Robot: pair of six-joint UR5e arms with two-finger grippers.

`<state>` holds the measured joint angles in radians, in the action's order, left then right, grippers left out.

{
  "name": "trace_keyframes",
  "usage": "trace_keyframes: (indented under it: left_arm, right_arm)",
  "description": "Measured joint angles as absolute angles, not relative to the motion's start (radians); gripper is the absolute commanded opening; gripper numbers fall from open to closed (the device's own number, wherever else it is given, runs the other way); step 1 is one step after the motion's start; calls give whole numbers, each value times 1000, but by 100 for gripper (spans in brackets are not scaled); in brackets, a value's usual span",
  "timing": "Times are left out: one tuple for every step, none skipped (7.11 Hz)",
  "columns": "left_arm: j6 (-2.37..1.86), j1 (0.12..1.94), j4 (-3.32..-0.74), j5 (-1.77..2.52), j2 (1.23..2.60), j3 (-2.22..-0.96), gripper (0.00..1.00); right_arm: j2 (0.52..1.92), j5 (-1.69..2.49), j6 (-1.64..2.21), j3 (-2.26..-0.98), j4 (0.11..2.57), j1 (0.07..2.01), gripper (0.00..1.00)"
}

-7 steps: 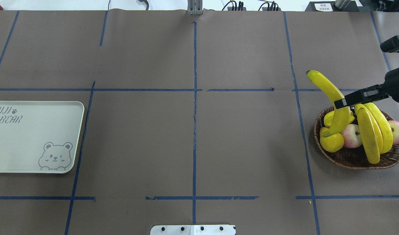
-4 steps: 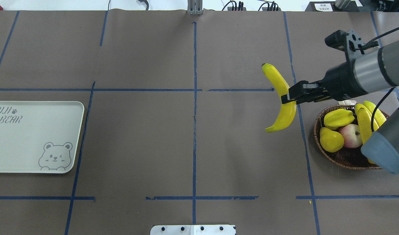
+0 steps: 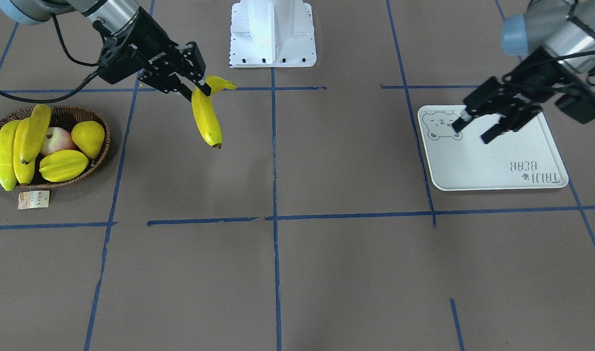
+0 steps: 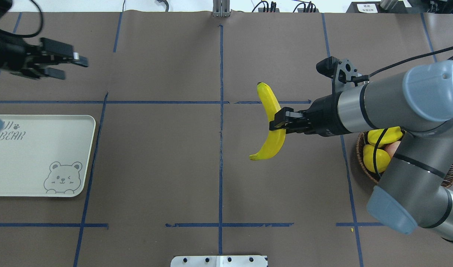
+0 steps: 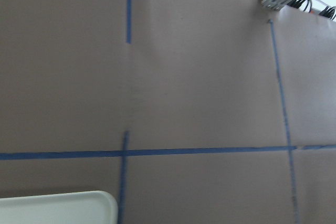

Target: Transfer all bananas from basket to plate

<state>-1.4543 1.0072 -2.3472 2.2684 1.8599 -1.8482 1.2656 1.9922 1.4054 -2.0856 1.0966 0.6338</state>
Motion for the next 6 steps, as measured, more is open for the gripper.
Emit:
trace_keyframes:
  left_arm:
    - [-1637, 920, -2364, 2201, 1947, -1850, 99]
    - [-1748, 856, -2369, 2159, 2005, -1854, 99]
    - [-1813, 806, -2370, 2135, 2045, -1856, 99]
    - [-1840, 766, -2369, 2126, 2071, -1854, 99]
    - [-1848, 722, -2366, 2111, 2090, -1848, 98]
    - [-1849, 675, -2363, 2067, 2105, -1844, 98]
  right_arm:
    - [1251, 1956, 1421, -2085, 1097, 597, 0]
    - [1235, 1931, 1427, -2083, 1098, 568, 0]
    - [1219, 1912, 1429, -2079, 1099, 547, 0]
    - [1203, 1902, 1429, -2079, 1104, 535, 0]
    - [1182, 1898, 1430, -2080, 1123, 530, 0]
    - [1161, 1896, 1430, -2081, 1148, 525, 0]
